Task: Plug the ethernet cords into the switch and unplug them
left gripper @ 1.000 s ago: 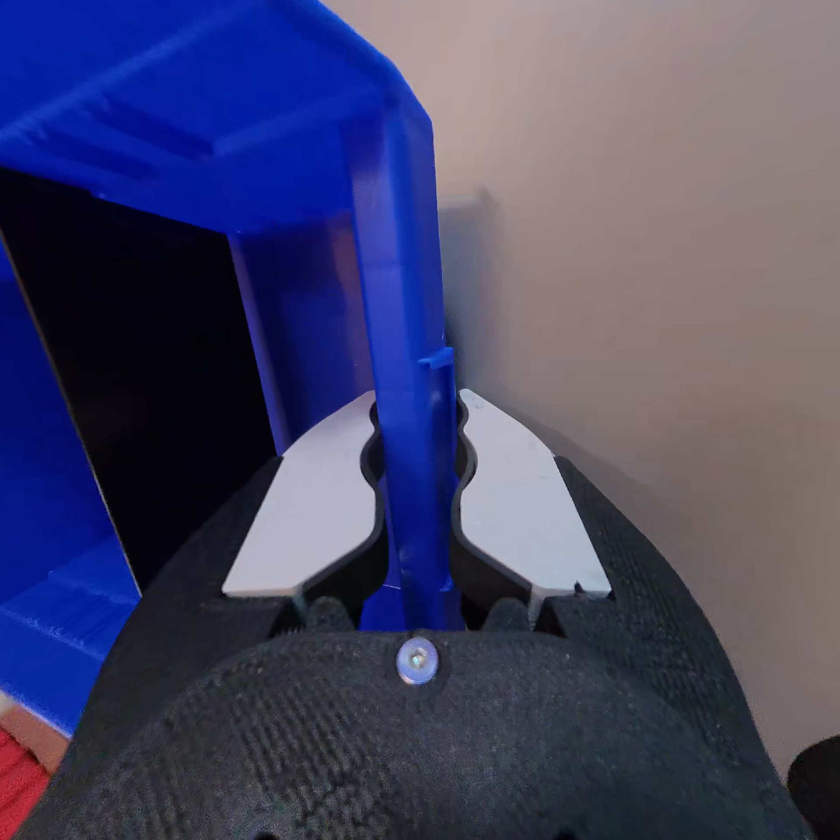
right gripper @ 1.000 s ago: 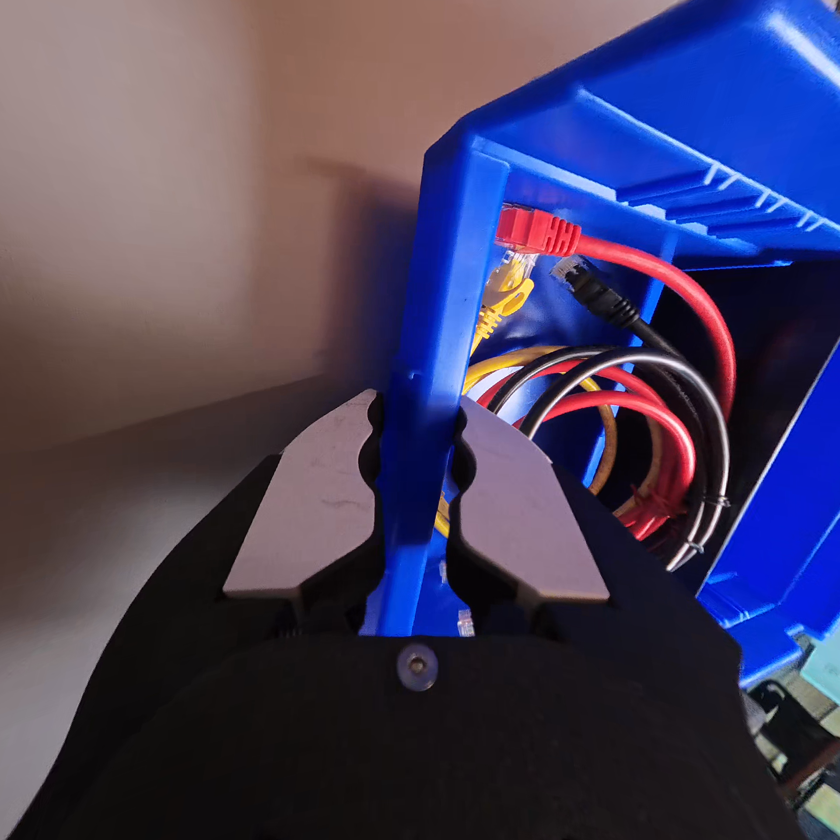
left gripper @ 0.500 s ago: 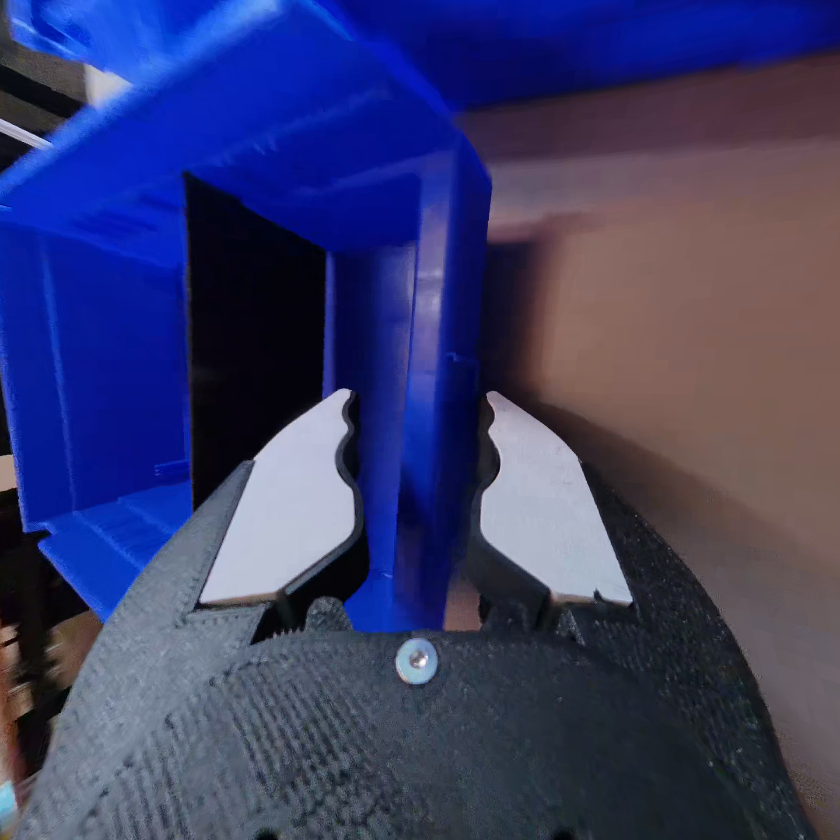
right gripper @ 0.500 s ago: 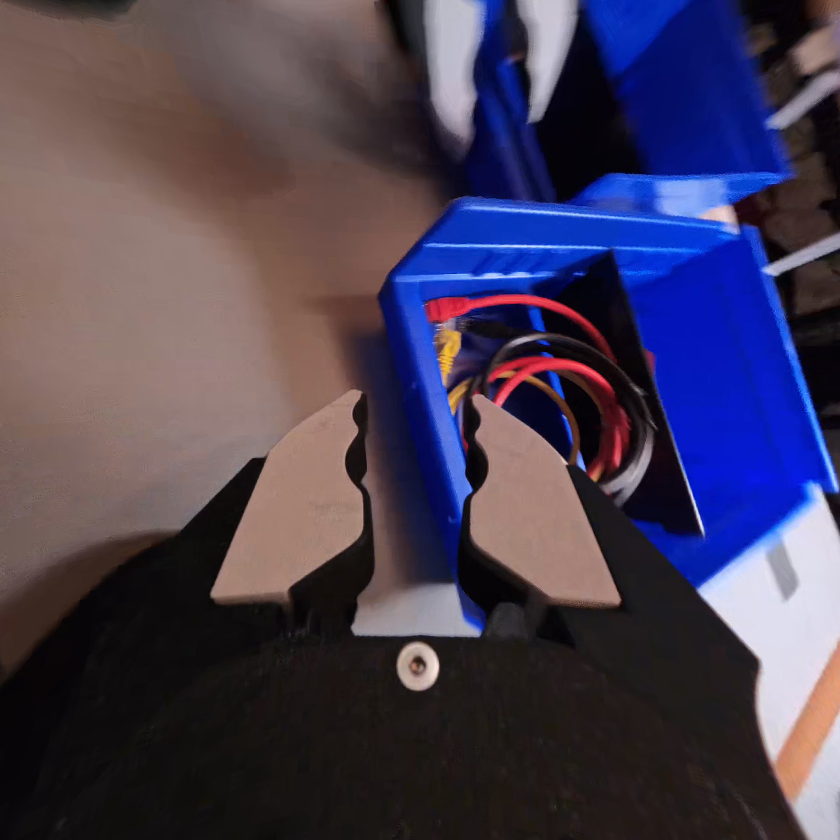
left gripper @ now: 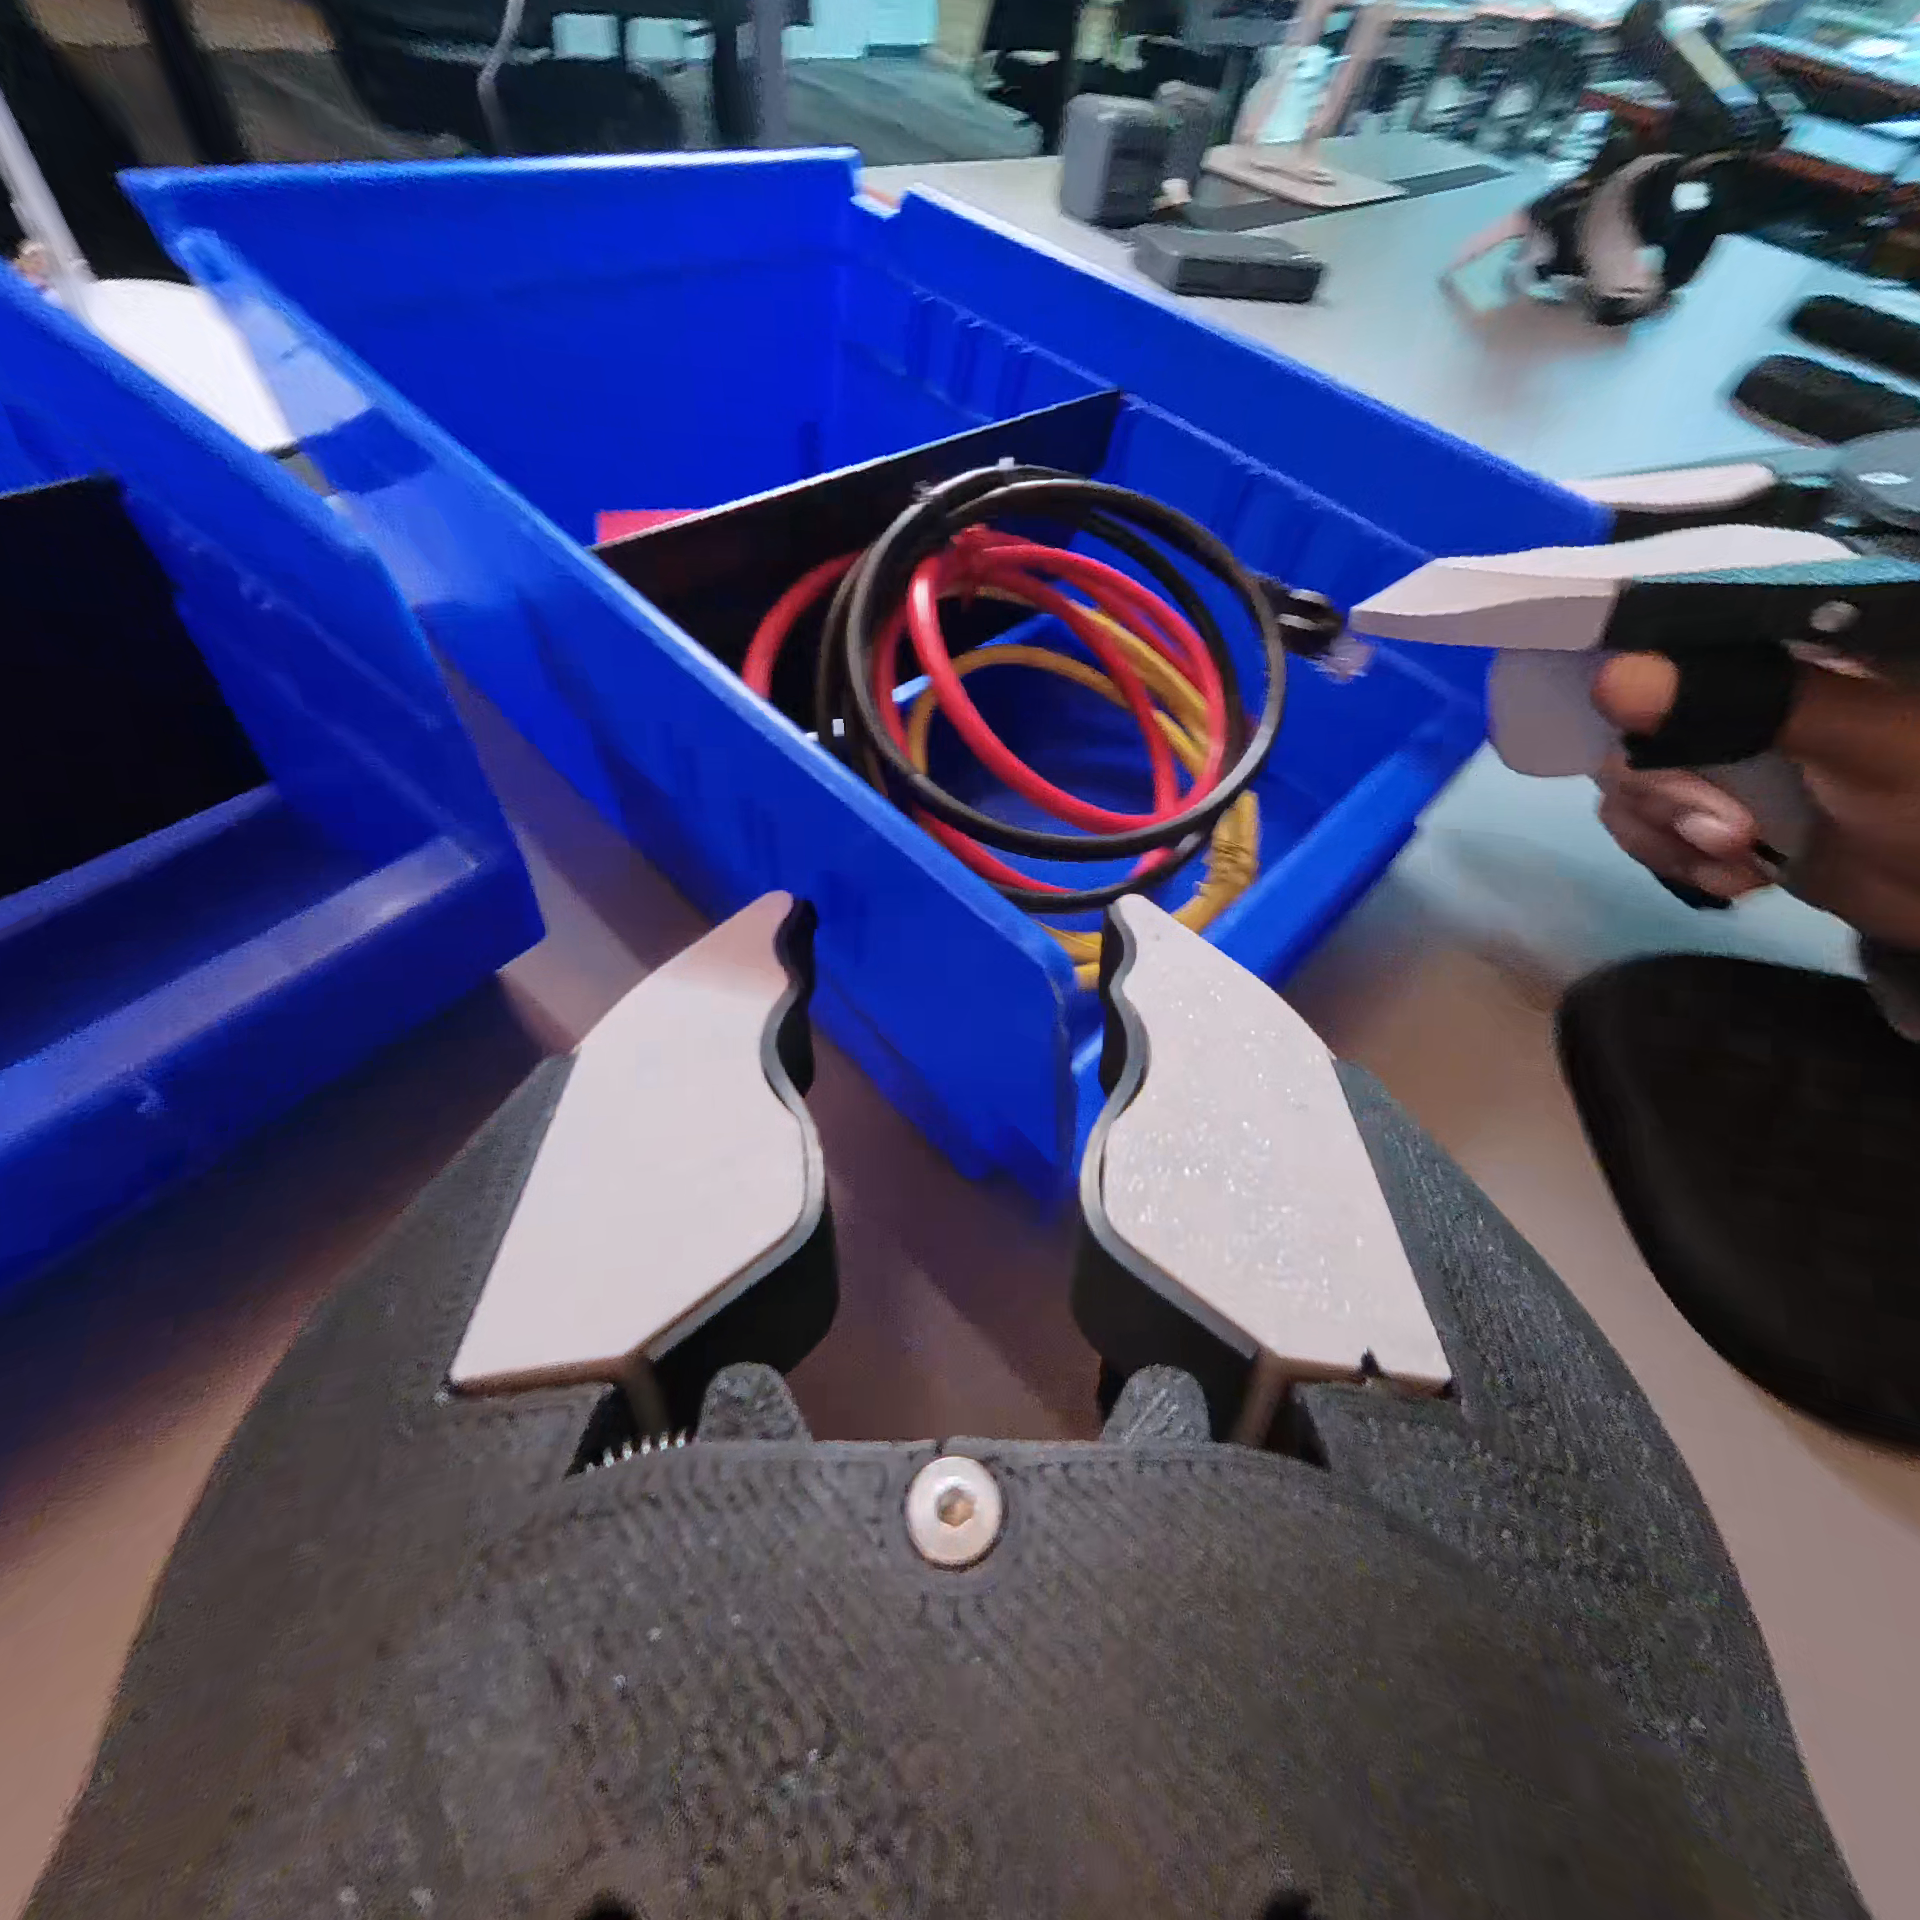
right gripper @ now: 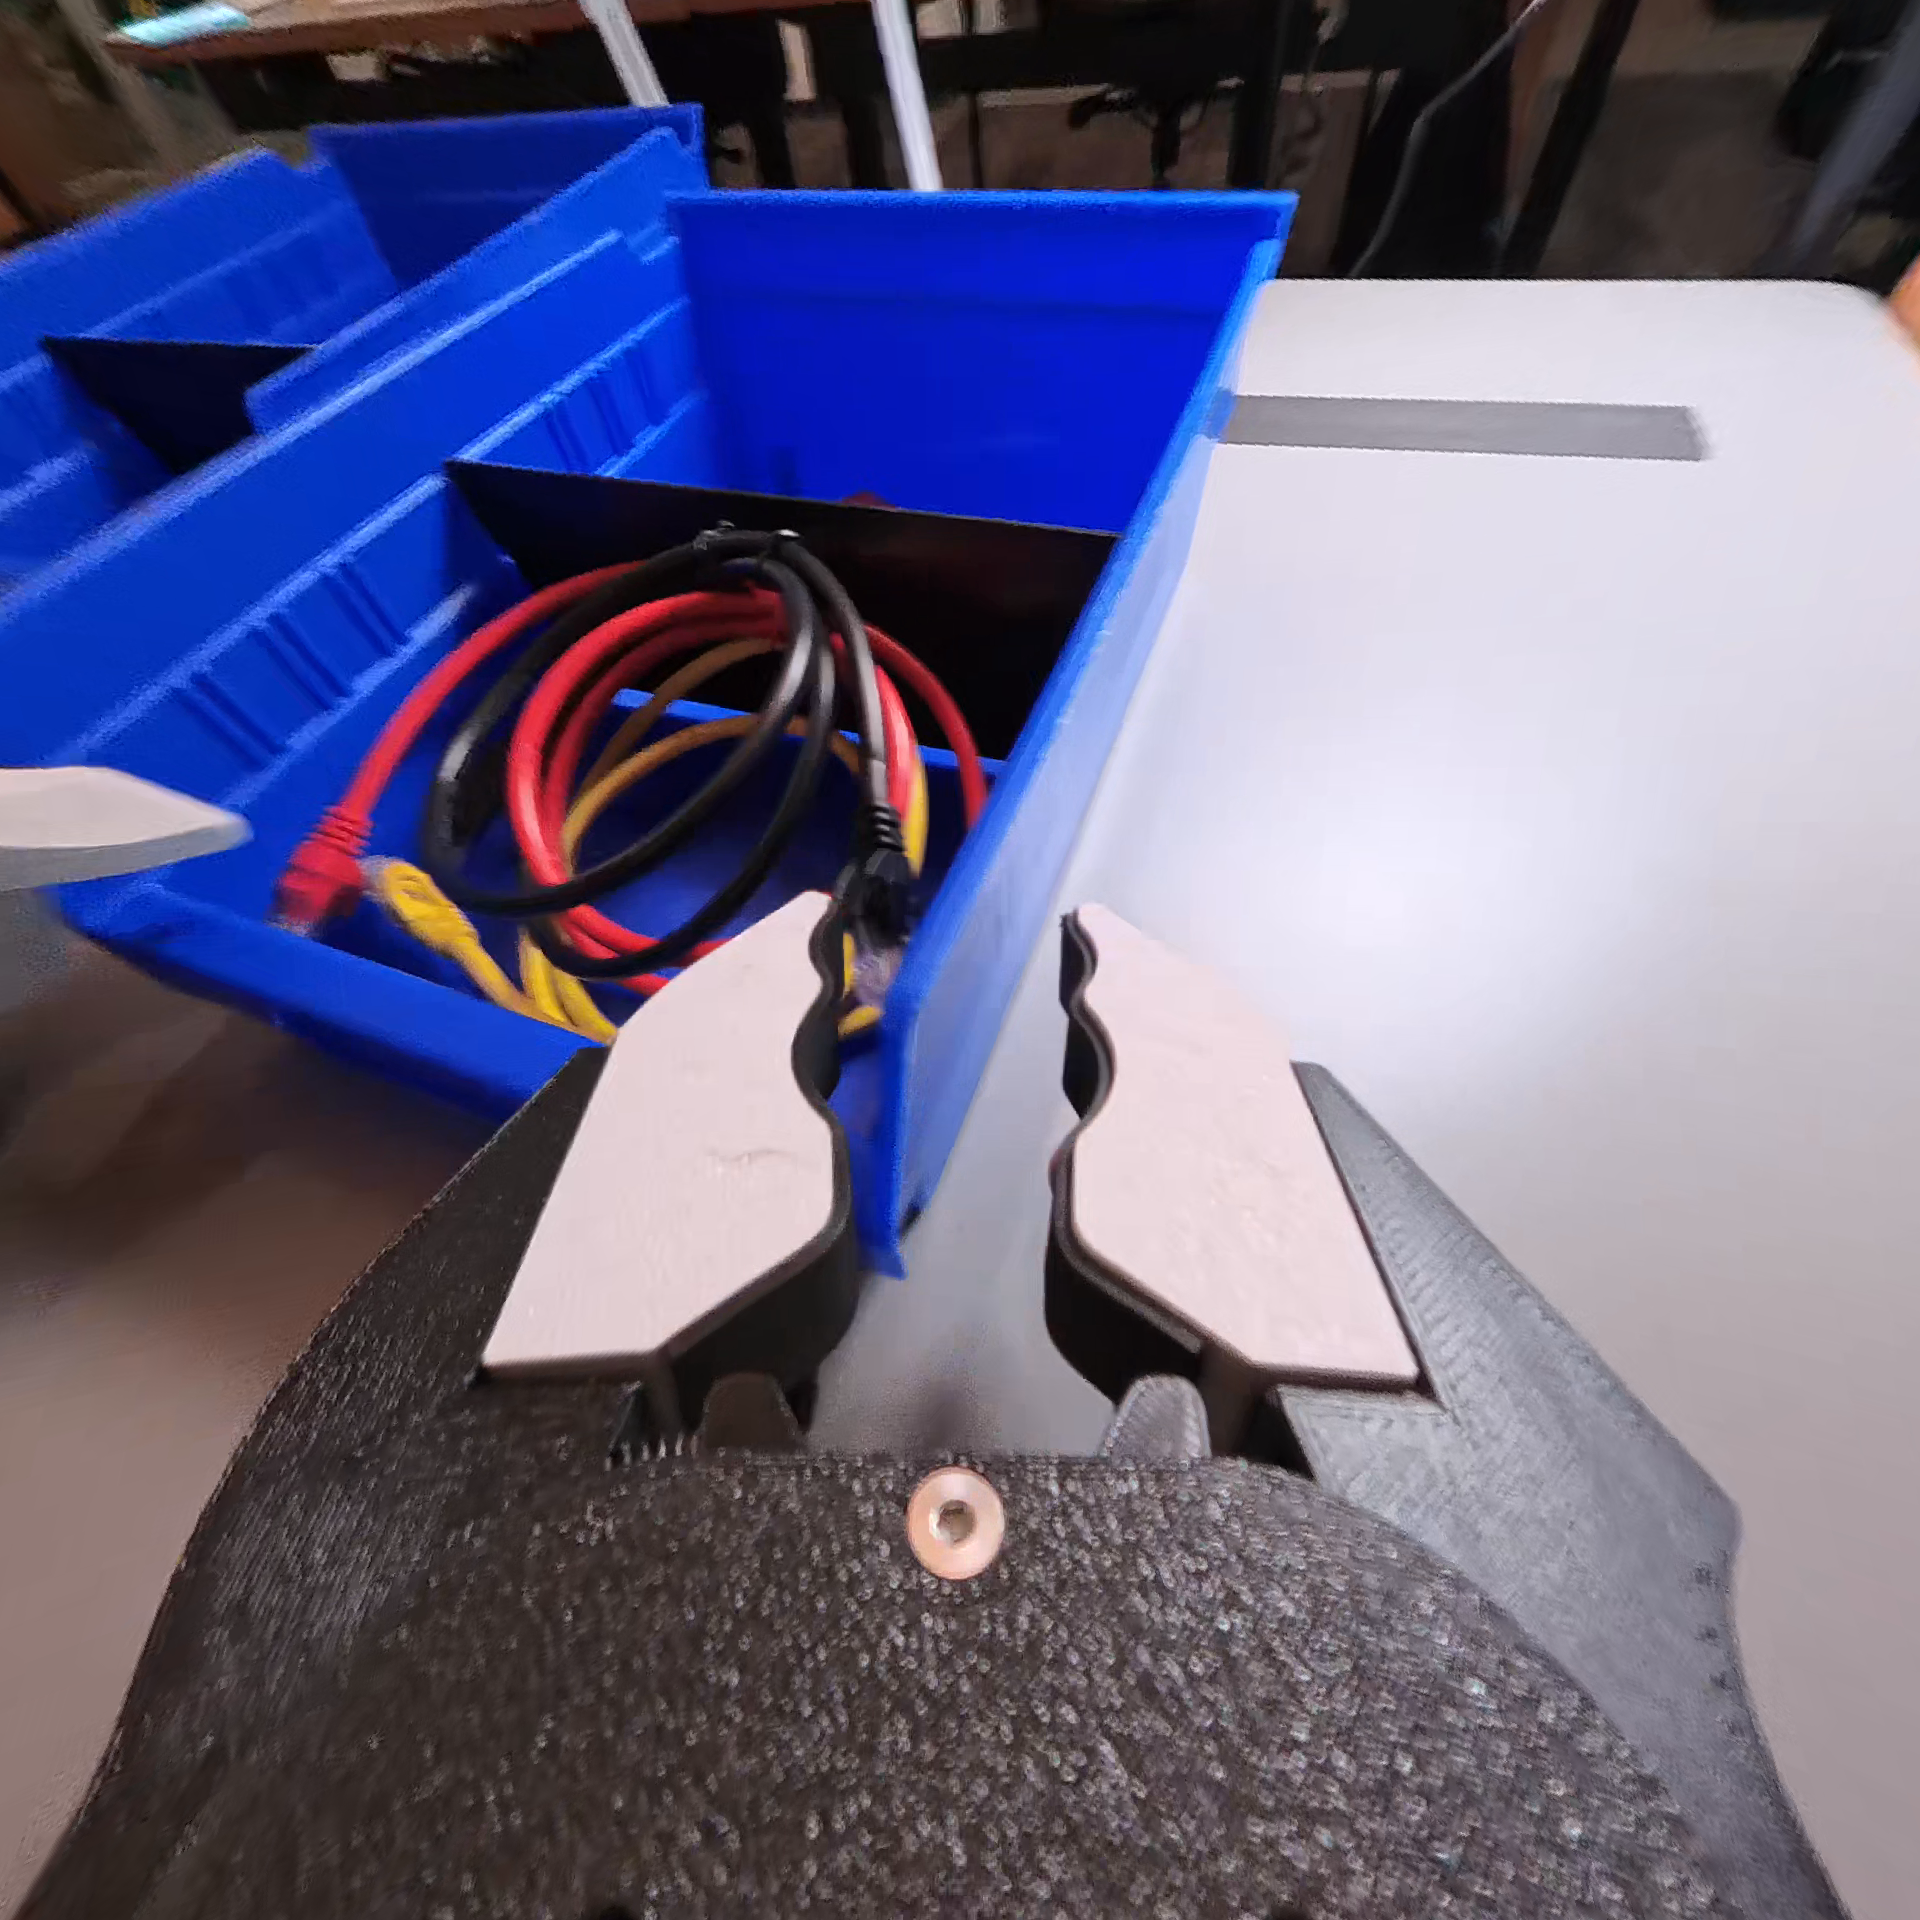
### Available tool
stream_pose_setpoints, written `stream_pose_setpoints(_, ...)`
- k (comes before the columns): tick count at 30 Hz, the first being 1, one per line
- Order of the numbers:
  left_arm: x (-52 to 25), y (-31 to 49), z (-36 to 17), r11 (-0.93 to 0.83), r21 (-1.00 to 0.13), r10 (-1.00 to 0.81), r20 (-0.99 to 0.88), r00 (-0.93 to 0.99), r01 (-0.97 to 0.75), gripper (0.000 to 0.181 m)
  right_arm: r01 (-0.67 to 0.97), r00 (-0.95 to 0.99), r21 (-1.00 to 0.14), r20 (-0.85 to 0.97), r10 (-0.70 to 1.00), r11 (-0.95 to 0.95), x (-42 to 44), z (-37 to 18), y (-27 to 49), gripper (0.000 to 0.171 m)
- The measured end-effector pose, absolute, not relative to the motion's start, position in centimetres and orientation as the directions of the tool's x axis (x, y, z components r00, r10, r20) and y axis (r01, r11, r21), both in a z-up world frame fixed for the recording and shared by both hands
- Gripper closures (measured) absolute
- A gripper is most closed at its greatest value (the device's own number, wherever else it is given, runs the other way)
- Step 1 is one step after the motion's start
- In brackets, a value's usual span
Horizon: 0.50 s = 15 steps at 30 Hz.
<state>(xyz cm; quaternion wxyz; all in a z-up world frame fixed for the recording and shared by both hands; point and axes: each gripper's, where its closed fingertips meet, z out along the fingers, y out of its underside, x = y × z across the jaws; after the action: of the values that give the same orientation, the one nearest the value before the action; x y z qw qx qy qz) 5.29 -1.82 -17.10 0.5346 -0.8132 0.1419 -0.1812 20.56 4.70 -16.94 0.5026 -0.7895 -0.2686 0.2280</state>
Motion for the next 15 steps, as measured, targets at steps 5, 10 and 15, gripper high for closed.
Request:
stream_pose_setpoints(5,4.6,-0.4,-17.2,-0.354,-0.934,-0.332,0.083,0.94,-0.042,0.142,0.197,0.791,-0.936,-0.024,0.611,-0.291,20.8,-16.8,5.3,0.158)
stream_pose_setpoints(10,4.9,0.1,-15.9,-0.314,-0.948,-0.312,0.051,0.949,-0.053,0.153,0.242,0.828,-0.955,0.109,0.551,-0.174,22.0,-14.5,4.7,0.164)
stream_pose_setpoints(15,3.9,-0.9,-10.2,-0.168,-0.978,-0.29,-0.069,0.955,-0.122,0.164,0.204,0.834,-0.978,0.15,0.531,-0.044,21.7,-9.7,2.6,0.162)
